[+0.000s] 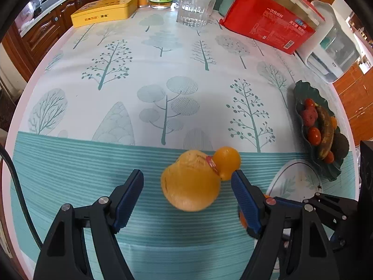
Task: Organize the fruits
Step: 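Grasp the yellow grapefruit with the left gripper while the right gripper grasps the orange, then carry the grapefruit and orange onto the green plate and open both grippers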
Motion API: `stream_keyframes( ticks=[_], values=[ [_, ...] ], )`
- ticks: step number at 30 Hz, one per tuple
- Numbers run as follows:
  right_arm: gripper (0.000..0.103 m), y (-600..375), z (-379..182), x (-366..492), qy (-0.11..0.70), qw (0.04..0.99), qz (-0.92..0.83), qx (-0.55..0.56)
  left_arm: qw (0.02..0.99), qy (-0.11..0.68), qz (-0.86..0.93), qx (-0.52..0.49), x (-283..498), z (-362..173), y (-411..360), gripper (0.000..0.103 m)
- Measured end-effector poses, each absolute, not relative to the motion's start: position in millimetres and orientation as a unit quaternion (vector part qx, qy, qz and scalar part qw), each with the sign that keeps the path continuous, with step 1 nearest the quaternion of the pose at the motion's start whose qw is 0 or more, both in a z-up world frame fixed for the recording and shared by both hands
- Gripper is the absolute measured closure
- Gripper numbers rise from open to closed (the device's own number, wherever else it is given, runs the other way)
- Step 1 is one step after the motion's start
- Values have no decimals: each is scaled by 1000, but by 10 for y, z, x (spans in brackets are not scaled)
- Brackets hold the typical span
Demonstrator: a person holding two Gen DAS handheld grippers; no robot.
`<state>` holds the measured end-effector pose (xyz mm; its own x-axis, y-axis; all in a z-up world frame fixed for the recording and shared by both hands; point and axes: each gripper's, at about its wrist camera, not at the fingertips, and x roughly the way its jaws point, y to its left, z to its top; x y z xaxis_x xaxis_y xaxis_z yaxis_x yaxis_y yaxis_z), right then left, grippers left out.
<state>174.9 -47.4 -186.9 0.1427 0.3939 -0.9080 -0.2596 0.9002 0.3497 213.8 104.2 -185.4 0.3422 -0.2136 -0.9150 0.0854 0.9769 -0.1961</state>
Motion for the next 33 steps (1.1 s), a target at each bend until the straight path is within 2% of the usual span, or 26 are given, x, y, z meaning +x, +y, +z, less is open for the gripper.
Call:
stream_keyframes(
  ticks=[7,9,12,25,33],
  values=[
    [52,-387,-1887,1737,611,762,214,22,815,566,-101,-69,2219,-1964,1059,32],
    [53,-378,-1888,1725,606,766,213,14,815,565,-108,-71,2220,-1972,1063,42],
    [57,-373,-1884,1698,600,771,212,4,814,564,-117,-76,2202,-1969,1074,50],
    [59,-442,-1731,1554,585,782,216,3,818,562,-98,-68,1811,-1891,1097,53],
    [59,-594,-1573,1384,573,789,219,12,829,545,-111,-63,1379,-1603,942,53]
  ],
)
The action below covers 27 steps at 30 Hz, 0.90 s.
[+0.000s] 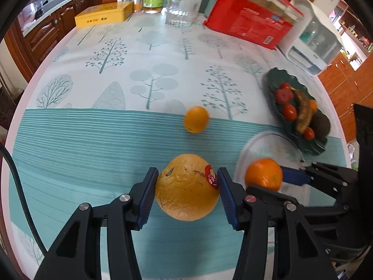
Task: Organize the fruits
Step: 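Carry the grapefruit and orange onto the green plate and open both grippers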
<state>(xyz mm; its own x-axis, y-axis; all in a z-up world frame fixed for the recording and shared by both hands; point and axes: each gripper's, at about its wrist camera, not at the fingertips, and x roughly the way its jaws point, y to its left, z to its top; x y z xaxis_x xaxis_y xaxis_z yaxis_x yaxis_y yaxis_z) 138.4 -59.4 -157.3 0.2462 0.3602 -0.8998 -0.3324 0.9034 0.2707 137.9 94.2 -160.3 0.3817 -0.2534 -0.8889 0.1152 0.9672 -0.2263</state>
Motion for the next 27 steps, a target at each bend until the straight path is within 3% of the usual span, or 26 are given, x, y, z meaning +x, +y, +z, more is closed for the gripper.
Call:
stream_keyframes(
  ticks=[12,27],
  values=[
    [59,-1215,-1341,1106,559,803,202,32,838,521,-151,-56,1089,-1191,266,53],
    [59,-2595,-733,1603,514,843,142,73,852,492,-175,-33,1607,-747,-921,53]
  ],
)
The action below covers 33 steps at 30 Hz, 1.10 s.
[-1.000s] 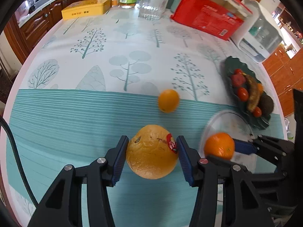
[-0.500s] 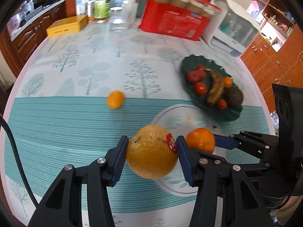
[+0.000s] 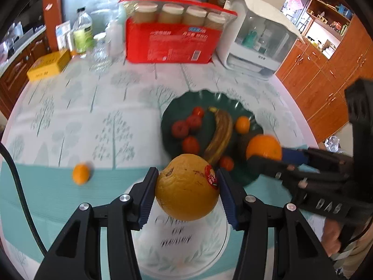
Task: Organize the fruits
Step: 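Carry the grapefruit and orange onto the green plate and open both grippers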
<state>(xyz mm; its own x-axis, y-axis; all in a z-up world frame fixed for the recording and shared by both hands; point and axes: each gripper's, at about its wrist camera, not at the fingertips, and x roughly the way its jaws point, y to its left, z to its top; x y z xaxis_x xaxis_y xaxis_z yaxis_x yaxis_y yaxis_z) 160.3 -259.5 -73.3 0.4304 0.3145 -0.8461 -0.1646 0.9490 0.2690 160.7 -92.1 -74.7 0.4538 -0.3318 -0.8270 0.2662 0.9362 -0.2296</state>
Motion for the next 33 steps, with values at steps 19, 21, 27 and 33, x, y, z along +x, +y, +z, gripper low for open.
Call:
stream_keyframes(
  ticks=[19,21,27,33],
  values=[
    [59,-3099,-1205,3026,553,823,118,57,837,529,-137,-31,2427,-1256,-1707,53],
    [59,-3146,-1311,3057,561,819,109,52,837,531,-132,-21,2481,-1316,-1784,53],
    [58,-3291,-1503,3107,576,810,96,42,830,544,-119,-24,2644,-1513,-1880,53],
    [57,-3332,-1626,3132,592,799,102,41,828,549,-112,-18,2706,-1568,-1925,52]
  ],
)
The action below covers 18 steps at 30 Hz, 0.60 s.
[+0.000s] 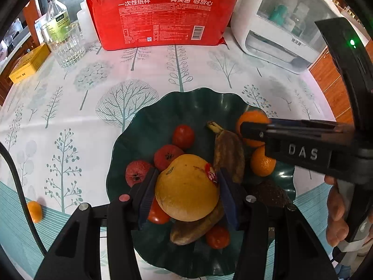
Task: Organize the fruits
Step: 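Carry the grapefruit and orange onto the green plate and open both grippers, then move the right tool back to the small tangerine on the placemat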
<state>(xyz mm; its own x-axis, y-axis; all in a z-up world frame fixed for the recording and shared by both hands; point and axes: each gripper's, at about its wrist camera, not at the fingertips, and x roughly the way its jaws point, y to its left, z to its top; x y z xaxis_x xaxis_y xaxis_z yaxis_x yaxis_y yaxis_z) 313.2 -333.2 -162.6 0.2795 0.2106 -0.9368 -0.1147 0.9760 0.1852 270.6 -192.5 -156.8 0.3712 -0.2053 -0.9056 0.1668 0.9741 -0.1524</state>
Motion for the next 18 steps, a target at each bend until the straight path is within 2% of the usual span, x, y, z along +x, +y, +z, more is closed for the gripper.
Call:
stream_keyframes(
  ticks=[6,18],
  values=[
    [54,-3295,-1600,3102,589,798,119,45,829,549,-107,-15,2705,-1514,-1922,52],
    [54,-3224,-1393,2858,564,817,119,22,849,518,-100,-16,2572,-1187,-1794,50]
  ],
)
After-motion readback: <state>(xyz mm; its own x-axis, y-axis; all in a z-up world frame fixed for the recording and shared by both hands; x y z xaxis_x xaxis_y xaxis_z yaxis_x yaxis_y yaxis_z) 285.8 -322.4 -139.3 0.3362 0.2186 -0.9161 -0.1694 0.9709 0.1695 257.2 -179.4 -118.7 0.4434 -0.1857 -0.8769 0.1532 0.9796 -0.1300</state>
